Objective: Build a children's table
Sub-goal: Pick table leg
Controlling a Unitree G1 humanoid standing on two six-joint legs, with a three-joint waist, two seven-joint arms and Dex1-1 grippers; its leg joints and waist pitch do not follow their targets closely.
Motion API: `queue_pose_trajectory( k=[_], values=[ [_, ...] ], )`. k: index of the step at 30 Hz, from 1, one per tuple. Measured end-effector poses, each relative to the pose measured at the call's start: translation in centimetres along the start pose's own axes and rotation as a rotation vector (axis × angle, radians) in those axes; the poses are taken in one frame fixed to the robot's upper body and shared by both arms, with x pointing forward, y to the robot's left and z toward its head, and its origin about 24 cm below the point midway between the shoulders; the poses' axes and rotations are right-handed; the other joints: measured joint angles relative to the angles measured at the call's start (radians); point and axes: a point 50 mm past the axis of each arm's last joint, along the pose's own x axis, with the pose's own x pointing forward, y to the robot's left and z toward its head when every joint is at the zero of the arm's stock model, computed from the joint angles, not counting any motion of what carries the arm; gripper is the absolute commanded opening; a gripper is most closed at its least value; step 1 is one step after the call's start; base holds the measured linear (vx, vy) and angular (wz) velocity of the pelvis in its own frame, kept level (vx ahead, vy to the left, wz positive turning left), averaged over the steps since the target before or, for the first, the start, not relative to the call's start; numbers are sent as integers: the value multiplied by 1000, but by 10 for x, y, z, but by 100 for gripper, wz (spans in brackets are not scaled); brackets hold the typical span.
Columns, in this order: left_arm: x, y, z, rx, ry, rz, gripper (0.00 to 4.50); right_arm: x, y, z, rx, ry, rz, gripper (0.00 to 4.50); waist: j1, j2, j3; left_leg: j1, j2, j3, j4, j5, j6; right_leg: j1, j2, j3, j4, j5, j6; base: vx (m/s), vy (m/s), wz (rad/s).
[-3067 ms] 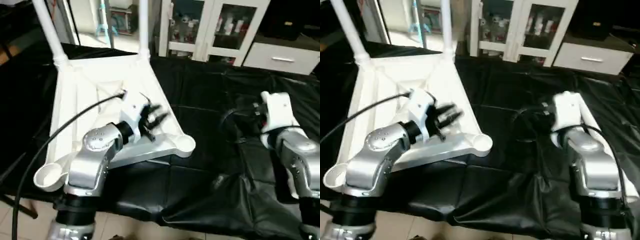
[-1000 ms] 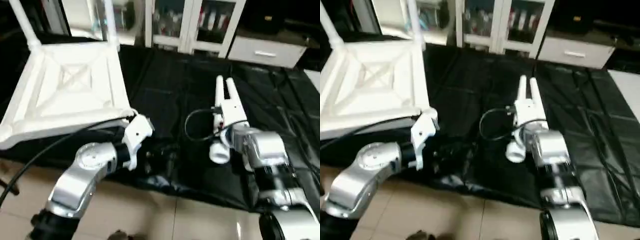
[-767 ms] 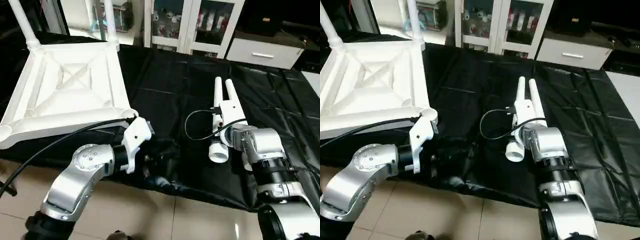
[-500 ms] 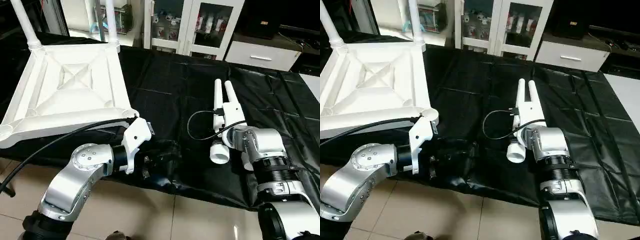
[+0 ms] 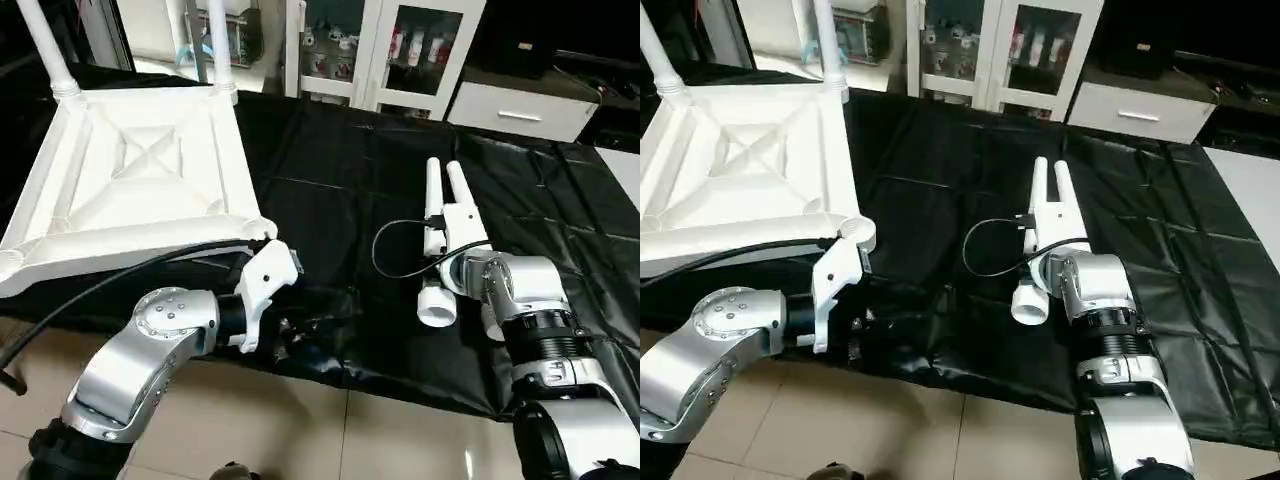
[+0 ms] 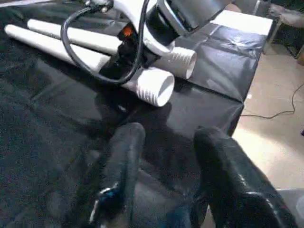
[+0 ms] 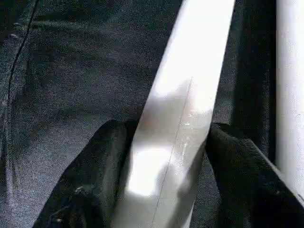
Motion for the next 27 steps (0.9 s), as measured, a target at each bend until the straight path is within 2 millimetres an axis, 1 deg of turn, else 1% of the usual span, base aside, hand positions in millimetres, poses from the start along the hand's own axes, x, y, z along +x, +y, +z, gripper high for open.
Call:
queue_pose_trajectory(
  k=[2,5,6,7,8,9,10,11,15,17,18,20,21,22,24,25,27],
  values=[
    [0,1,1,3,-4,2,245,0,0,0,6,-2,11,235,0,-1,0,0,0,1,0,0,0,0,0,1,0,0,0,0,0,0],
    [0,2,4,12,-6,4,255,0,1,0,10,-3,24,204,0,-1,0,0,0,1,0,0,0,0,0,1,0,0,1,0,0,0],
    [0,2,4,12,-7,3,281,0,1,0,11,-3,26,191,0,-1,0,0,0,1,0,0,0,0,0,1,0,0,1,0,0,0],
    [-1,2,4,9,-11,3,281,0,1,0,11,-3,26,191,0,-2,0,1,0,1,0,0,0,0,0,2,0,0,1,0,0,0],
    [-1,3,5,4,-18,4,291,0,1,0,12,-3,27,183,-1,-2,0,1,0,1,0,0,0,0,0,2,0,0,1,0,0,0],
    [-2,3,5,-1,-25,7,291,1,1,0,14,-3,28,183,0,-2,0,1,0,2,0,0,0,0,0,2,0,0,1,0,0,0],
    [-3,4,6,-5,-32,12,313,1,0,0,19,-4,28,182,0,-2,0,1,0,2,0,0,0,0,0,2,0,1,1,0,0,0],
    [-4,5,7,-8,-38,19,313,1,0,0,23,-4,29,182,0,-2,0,1,0,2,0,0,0,0,0,2,0,1,1,0,0,0],
    [-7,8,9,-28,-67,50,346,2,-2,0,50,-15,43,178,0,-3,0,1,0,3,0,0,0,-1,0,4,0,1,1,0,0,0],
    [-7,13,12,-37,-89,103,375,1,-2,1,86,-28,72,178,1,-6,1,1,0,4,0,0,0,-2,0,4,0,2,2,0,0,0],
    [-8,16,14,-41,-102,135,375,1,-2,1,98,-36,89,178,1,-7,1,0,0,4,0,0,0,-2,0,4,0,2,2,0,0,0],
    [-9,26,21,-56,-152,221,397,-3,-2,4,130,-90,147,178,1,-8,2,0,0,4,1,0,0,-2,0,5,0,3,3,0,0,0],
    [-10,30,26,-72,-190,251,397,-6,-2,6,157,-121,194,178,2,-11,3,0,0,5,1,0,0,-3,0,5,0,3,3,0,0,0],
    [-11,33,34,-92,-241,272,409,-10,-1,11,189,-156,264,178,1,-13,4,-1,0,5,1,0,1,-3,0,6,0,4,3,0,0,0],
    [-11,33,44,-120,-312,268,425,-21,2,21,227,-218,395,178,2,-17,5,-1,0,6,2,0,2,-3,0,6,0,4,3,0,0,0],
    [-11,32,47,-125,-327,261,425,-26,4,26,226,-249,443,178,2,-19,3,-1,0,6,2,-1,3,-3,0,6,0,4,3,0,0,0],
    [-3,29,54,-178,-379,226,447,-42,0,31,214,-318,596,178,7,-23,4,-2,0,6,3,-2,5,-3,0,6,-1,4,3,0,0,0]
  ],
)
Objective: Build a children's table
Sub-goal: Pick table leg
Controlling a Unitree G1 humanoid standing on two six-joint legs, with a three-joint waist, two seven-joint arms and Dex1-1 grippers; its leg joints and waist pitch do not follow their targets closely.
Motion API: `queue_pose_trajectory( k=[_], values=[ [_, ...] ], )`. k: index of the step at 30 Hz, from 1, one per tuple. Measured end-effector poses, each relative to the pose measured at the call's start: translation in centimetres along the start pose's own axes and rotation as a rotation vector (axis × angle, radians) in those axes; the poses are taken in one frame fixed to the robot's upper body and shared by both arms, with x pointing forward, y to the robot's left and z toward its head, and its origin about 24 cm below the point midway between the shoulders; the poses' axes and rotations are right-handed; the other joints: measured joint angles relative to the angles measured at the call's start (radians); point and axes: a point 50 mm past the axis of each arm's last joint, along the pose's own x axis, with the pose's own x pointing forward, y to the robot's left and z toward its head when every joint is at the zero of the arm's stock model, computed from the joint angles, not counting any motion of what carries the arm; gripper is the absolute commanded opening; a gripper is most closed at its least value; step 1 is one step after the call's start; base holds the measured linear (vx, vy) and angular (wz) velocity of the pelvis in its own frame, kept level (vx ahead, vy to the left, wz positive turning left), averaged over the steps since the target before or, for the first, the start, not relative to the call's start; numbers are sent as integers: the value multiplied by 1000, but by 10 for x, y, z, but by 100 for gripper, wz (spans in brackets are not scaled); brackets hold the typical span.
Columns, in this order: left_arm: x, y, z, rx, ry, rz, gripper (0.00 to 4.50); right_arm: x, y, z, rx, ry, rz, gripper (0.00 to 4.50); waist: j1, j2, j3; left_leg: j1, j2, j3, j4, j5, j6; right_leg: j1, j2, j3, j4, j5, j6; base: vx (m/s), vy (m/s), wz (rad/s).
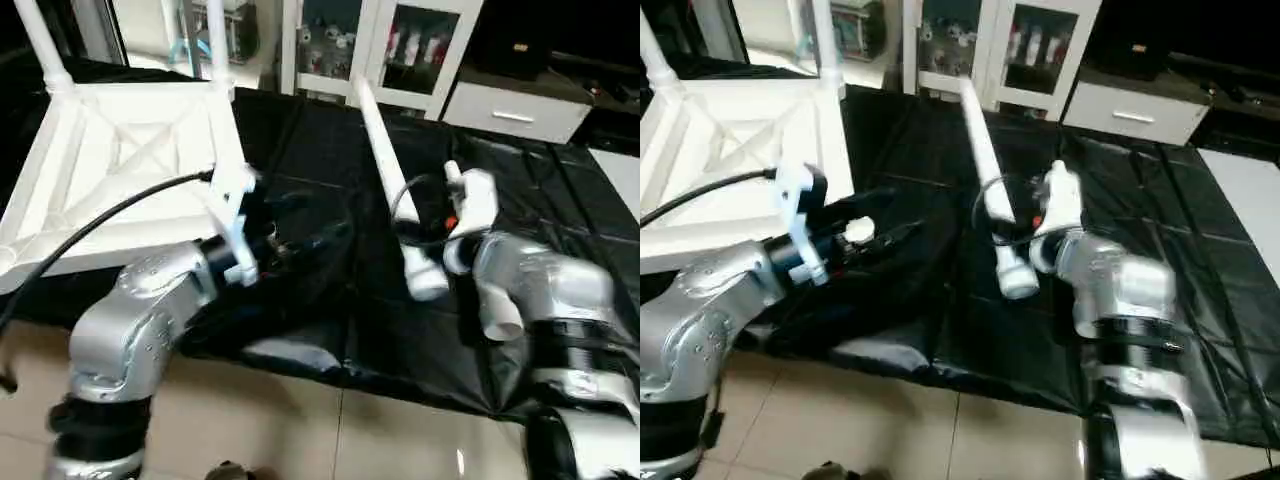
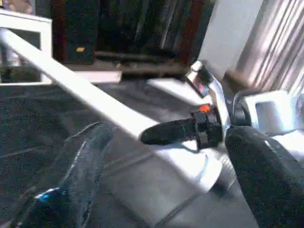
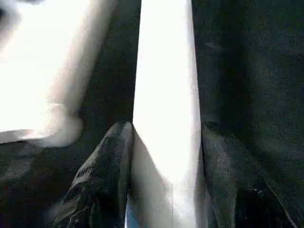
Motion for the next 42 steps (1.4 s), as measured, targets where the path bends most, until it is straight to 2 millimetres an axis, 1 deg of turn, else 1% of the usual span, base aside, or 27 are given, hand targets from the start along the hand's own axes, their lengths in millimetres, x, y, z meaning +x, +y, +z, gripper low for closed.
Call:
queue_pose_trajectory(
  k=[1,2,3,5,7,8,12,15,18,20,24,27,32,36,38,40,42],
  values=[
    [4,-3,1,-44,-26,-11,447,-8,6,1,10,-14,117,178,6,-3,0,-1,0,0,1,-1,2,0,0,0,0,0,0,0,0,0],
    [6,-4,3,-63,-44,-15,450,-11,11,1,21,-16,188,178,7,-5,0,0,0,1,2,-1,2,0,0,1,0,0,0,0,0,0],
    [8,-5,5,-77,-59,-22,450,-12,16,1,31,-14,239,178,8,-7,0,0,0,1,3,-2,3,0,0,1,0,0,0,0,0,0],
    [16,-9,12,-133,-98,-45,450,-21,22,0,54,-8,337,178,11,-17,0,0,1,2,4,-1,3,0,0,1,0,1,0,0,0,0],
    [20,-11,20,-184,-143,-62,450,-27,30,2,73,-3,435,178,14,-22,0,0,1,2,6,-1,3,0,0,1,0,2,0,0,0,0],
    [22,-12,23,-209,-160,-72,450,-30,34,3,75,-3,474,178,14,-23,0,0,1,2,6,-1,3,0,0,1,0,2,0,0,0,0],
    [24,-10,32,-287,-217,-77,450,-38,46,9,68,-15,585,178,18,-36,-3,0,2,3,7,-1,3,1,0,1,0,3,1,0,0,0],
    [26,-8,36,-318,-220,-69,450,-40,46,9,74,-21,595,178,20,-40,-2,0,2,3,9,-1,3,1,-1,2,0,4,2,0,0,0],
    [25,-3,36,-367,-218,-39,450,-42,45,5,96,-9,598,178,24,-40,-2,-1,1,3,10,-2,3,2,-1,2,-2,5,3,0,0,0],
    [24,0,34,-383,-213,-8,450,-43,45,2,104,-6,609,178,22,-40,-2,-1,1,3,10,-2,3,2,-1,2,-2,5,4,0,0,0],
    [27,5,33,-431,-216,17,450,-48,53,5,47,-13,626,178,24,-40,-2,-1,1,2,9,-2,3,2,-1,1,-2,5,5,0,0,0],
    [29,6,38,-433,-225,39,450,-48,56,-1,22,10,624,178,26,-40,-2,-1,1,2,9,-2,3,2,-1,1,-3,5,5,0,0,0],
    [35,7,34,-476,-213,57,450,-51,62,-1,-15,12,632,178,26,-40,-2,-2,1,2,9,-2,3,2,-1,1,-4,6,5,0,0,0],
    [36,6,34,-492,-216,56,450,-49,60,-4,-31,14,592,178,26,-40,-2,-2,1,2,9,-2,3,2,-1,1,-4,6,5,0,0,0],
    [36,8,33,-510,-212,72,450,-46,61,-5,-147,1,519,178,26,-39,-1,-2,1,2,9,-2,3,2,-1,1,-5,6,6,0,0,0],
    [36,11,30,-536,-207,102,450,-42,65,-5,-285,-19,445,178,22,-39,-1,-2,1,1,9,-2,3,2,-1,1,-5,6,7,0,0,0],
    [37,12,30,-549,-212,113,450,-40,67,-7,-342,-34,412,178,22,-39,-1,-2,1,1,9,-2,3,2,-1,1,-6,6,7,0,0,0]
  ],
)
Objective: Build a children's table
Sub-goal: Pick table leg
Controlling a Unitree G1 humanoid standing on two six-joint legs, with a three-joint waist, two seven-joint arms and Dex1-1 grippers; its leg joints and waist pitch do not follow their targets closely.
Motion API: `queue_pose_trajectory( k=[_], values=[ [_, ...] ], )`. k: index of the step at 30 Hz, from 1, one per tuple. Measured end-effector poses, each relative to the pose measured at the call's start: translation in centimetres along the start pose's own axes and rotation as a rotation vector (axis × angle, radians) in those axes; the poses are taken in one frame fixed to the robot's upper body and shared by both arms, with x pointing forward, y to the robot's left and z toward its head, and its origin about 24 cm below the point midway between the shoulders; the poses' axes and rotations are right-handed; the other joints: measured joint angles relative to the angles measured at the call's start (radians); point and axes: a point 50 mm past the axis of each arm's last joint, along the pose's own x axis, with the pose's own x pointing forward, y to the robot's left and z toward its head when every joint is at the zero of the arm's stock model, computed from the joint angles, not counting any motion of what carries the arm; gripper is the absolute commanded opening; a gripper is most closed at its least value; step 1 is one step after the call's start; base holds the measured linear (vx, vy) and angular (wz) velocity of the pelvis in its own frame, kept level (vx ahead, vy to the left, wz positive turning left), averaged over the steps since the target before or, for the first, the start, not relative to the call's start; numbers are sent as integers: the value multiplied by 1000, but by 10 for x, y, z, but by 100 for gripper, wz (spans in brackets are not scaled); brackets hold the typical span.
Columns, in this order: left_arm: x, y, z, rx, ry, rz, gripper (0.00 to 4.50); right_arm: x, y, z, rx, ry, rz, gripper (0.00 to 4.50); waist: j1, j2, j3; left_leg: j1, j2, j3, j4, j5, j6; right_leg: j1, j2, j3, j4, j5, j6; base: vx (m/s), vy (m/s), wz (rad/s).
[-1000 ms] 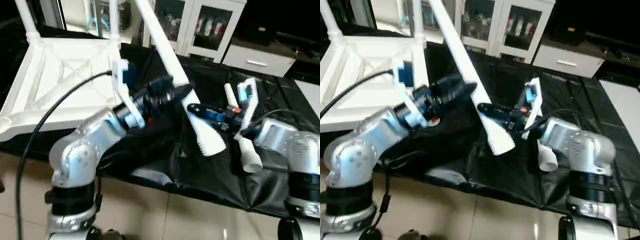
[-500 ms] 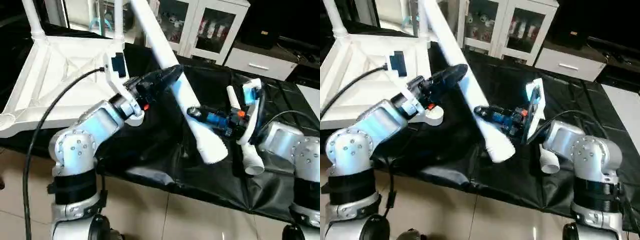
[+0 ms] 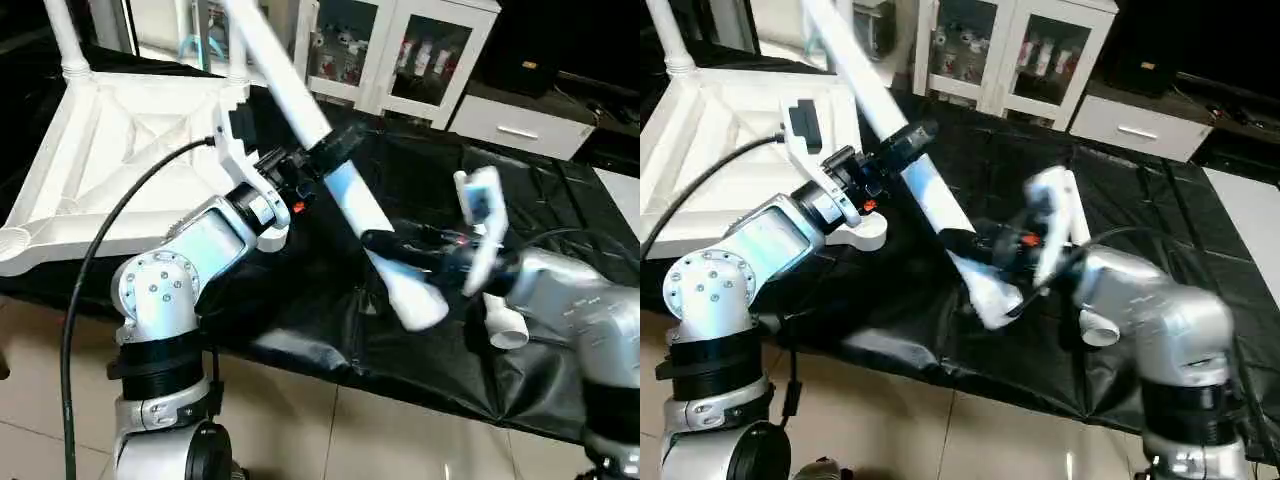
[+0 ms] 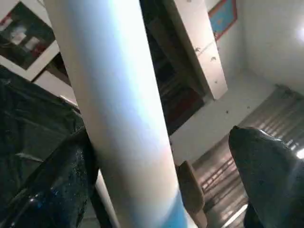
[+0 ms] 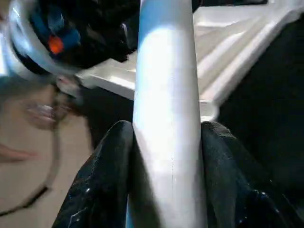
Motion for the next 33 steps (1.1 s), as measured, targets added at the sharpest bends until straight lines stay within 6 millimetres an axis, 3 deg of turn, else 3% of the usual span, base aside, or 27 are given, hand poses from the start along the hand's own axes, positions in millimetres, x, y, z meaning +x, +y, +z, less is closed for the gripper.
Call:
queue_pose_trajectory(
  k=[6,11,16,21,27,33],
  values=[
    [3,-3,4,6,-15,2,450,8,4,3,-195,-17,-94,177,-3,2,1,0,0,0,0,-1,1,1,0,0,-3,2,0,0,0,0],
    [3,0,3,0,-8,23,450,16,3,7,-523,-9,-248,177,-4,5,3,-1,0,0,-1,-1,1,1,0,0,-5,3,2,0,0,0],
    [6,1,7,-2,-13,27,450,15,-3,10,-776,-24,-432,177,-7,15,10,-1,-1,0,-1,-1,2,3,0,1,-10,7,4,0,0,0],
    [5,1,11,-17,-38,31,450,18,1,5,-1039,-44,-487,177,-15,22,11,-1,-1,1,-1,-2,3,3,1,2,-10,8,4,0,0,0],
    [3,4,15,-47,-65,49,450,19,2,0,-1163,-72,-510,177,-27,24,11,-1,-1,1,0,-2,3,3,1,3,-10,8,4,0,0,0],
    [4,5,16,-54,-72,64,450,20,0,-2,-1218,-93,-515,177,-28,24,11,0,-1,1,0,-2,3,3,1,3,-10,9,4,0,0,0]
  ],
)
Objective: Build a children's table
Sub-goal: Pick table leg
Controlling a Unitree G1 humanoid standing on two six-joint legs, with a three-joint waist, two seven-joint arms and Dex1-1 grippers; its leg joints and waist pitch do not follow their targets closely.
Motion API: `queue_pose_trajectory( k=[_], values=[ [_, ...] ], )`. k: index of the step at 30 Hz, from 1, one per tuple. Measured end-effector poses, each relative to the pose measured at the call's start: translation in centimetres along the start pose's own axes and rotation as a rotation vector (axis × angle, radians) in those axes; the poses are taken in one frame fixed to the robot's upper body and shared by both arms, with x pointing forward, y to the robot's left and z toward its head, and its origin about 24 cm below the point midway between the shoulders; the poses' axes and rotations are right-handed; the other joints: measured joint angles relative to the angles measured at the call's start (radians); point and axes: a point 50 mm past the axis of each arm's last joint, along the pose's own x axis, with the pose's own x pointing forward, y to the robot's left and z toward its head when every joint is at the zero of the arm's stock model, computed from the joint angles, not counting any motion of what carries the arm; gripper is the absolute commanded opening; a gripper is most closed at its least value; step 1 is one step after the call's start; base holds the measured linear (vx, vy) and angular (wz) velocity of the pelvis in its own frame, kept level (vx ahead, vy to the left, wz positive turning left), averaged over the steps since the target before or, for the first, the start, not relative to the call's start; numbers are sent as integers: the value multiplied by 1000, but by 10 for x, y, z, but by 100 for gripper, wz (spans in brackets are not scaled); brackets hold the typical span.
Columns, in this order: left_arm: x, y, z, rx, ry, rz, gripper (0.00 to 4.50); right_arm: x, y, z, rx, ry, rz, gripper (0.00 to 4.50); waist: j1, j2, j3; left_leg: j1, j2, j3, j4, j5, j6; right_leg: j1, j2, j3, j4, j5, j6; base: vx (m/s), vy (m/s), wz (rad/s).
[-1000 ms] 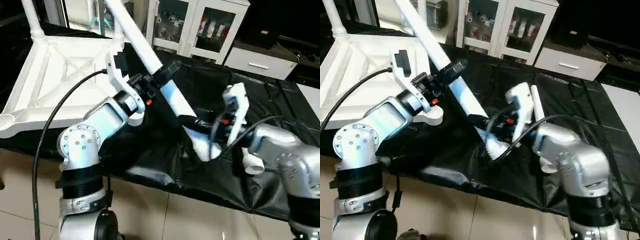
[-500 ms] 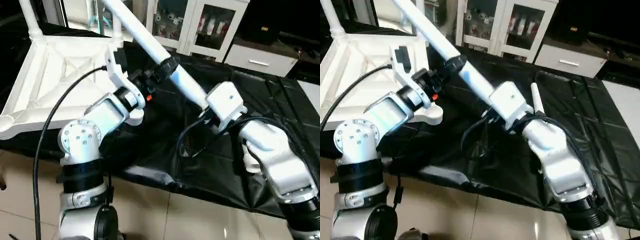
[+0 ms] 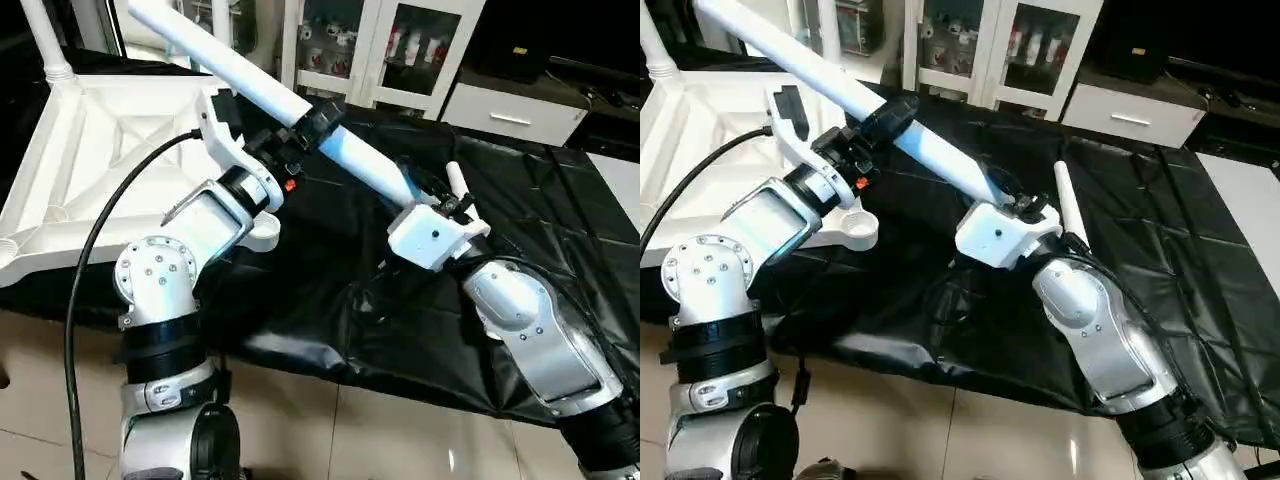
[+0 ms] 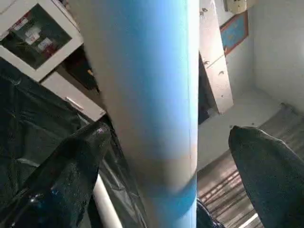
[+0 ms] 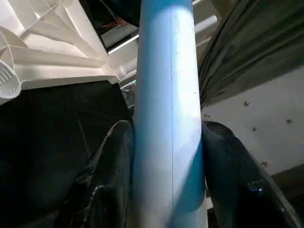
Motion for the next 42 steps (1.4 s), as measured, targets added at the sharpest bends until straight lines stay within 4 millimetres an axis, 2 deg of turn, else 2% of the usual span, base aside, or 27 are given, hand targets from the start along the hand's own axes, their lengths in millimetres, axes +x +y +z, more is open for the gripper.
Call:
queue_pose_trajectory(
  k=[7,9,12,14,18,19,24,25,28,31,34,37,39,41,42],
  values=[
    [-1,1,1,-2,-2,10,450,0,3,-3,-27,-13,-5,177,0,0,0,0,0,0,1,0,1,0,0,0,0,0,0,0,0,0],
    [0,1,2,-14,-12,16,423,1,4,-5,-29,-11,-5,177,0,0,0,0,0,0,1,0,1,0,0,0,1,0,0,0,0,0],
    [2,3,6,-32,-54,63,412,1,6,-6,-36,-8,-6,177,0,0,0,0,0,0,2,0,1,0,0,0,1,1,0,0,0,0],
    [2,5,8,-35,-72,81,385,1,6,-7,-39,-6,-7,177,0,0,0,0,0,0,2,0,1,0,0,1,1,1,0,0,0,0],
    [1,7,10,-31,-93,99,360,2,6,-5,-44,-21,-13,177,0,0,0,0,0,0,2,0,1,0,0,1,1,1,0,0,0,0],
    [1,8,11,-26,-97,107,337,3,6,-4,-55,-28,-14,177,0,0,0,0,0,0,2,0,1,0,0,1,1,1,0,0,0,0],
    [2,8,12,-5,-119,131,317,6,6,-5,-59,-23,-15,177,0,0,0,0,0,0,3,0,1,0,0,1,1,2,0,0,0,0],
    [2,9,12,-2,-124,135,292,6,6,-5,-57,-23,-15,177,0,0,0,0,0,0,3,-1,1,0,0,1,1,2,0,0,0,0],
    [3,8,12,8,-130,138,286,6,7,-6,-60,-19,-13,177,1,0,0,0,0,0,3,-1,1,0,0,1,1,2,0,0,0,0],
    [2,9,14,20,-148,145,251,6,7,-6,-62,-19,-13,177,0,0,0,0,0,0,3,-1,1,0,0,1,1,2,0,0,0,0],
    [3,8,14,23,-151,142,245,6,8,-7,-57,-17,-12,177,1,0,0,0,0,0,3,-1,1,0,0,1,1,2,0,0,0,0],
    [4,9,14,28,-161,144,210,7,9,-6,-51,-17,-13,177,0,0,0,0,0,0,4,-1,1,0,0,1,1,2,0,0,0,0],
    [4,9,14,20,-174,142,207,8,10,-6,-40,-17,-15,177,0,0,0,0,0,0,4,-1,1,0,0,1,1,3,0,0,0,0],
    [5,10,14,15,-176,145,195,9,12,-6,-28,-14,-16,247,0,0,0,0,0,0,4,-1,1,0,0,1,1,3,0,0,0,0],
    [6,11,14,14,-178,146,194,9,13,-7,-14,-14,-12,253,0,1,0,0,0,0,4,-1,1,0,0,1,1,3,0,0,0,0]
  ],
)
